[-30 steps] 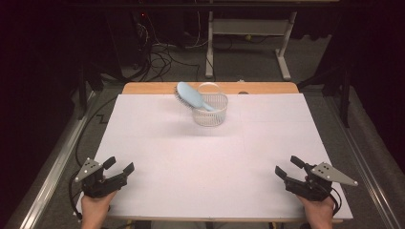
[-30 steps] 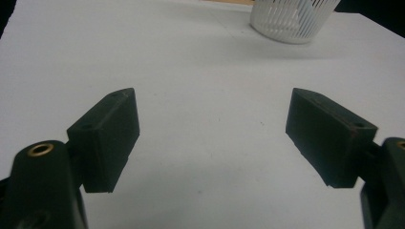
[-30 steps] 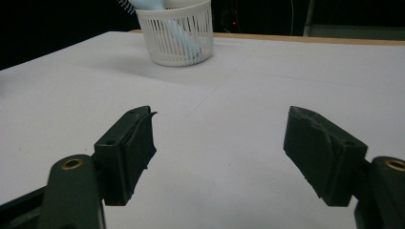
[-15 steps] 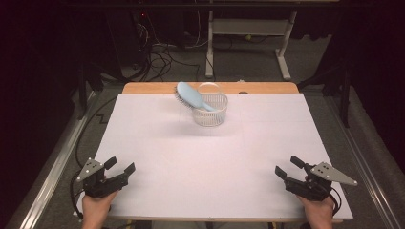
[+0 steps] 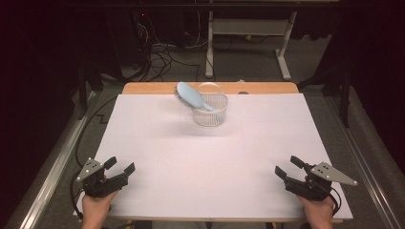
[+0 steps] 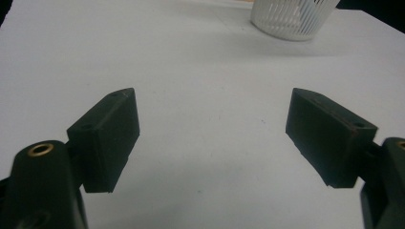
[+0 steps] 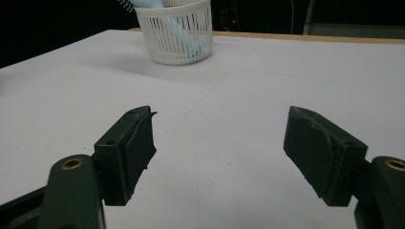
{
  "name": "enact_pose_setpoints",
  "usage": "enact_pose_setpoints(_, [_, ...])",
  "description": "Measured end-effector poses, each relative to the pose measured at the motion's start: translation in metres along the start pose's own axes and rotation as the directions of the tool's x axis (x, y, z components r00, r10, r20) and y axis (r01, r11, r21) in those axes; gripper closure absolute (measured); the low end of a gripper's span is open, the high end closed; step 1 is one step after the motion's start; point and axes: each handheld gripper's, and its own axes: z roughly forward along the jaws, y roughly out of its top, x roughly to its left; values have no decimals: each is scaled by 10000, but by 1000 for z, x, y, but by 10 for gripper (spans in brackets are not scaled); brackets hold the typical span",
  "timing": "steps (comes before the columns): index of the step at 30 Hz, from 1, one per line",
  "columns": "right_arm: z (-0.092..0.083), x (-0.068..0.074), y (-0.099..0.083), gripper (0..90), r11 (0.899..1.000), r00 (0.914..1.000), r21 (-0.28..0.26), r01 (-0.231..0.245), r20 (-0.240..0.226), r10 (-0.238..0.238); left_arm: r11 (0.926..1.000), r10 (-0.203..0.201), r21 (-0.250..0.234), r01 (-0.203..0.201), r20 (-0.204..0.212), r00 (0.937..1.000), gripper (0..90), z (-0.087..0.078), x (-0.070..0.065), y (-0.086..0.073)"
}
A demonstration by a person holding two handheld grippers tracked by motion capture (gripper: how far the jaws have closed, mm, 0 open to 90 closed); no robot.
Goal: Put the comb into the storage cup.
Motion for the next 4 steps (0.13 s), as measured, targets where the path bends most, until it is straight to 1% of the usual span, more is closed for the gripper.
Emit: enact_pose_setpoints(4, [0,0,0,263,10000,10000,-11,-2,-8,2,10000,9,6,-9,23,10000,184,0,0,0])
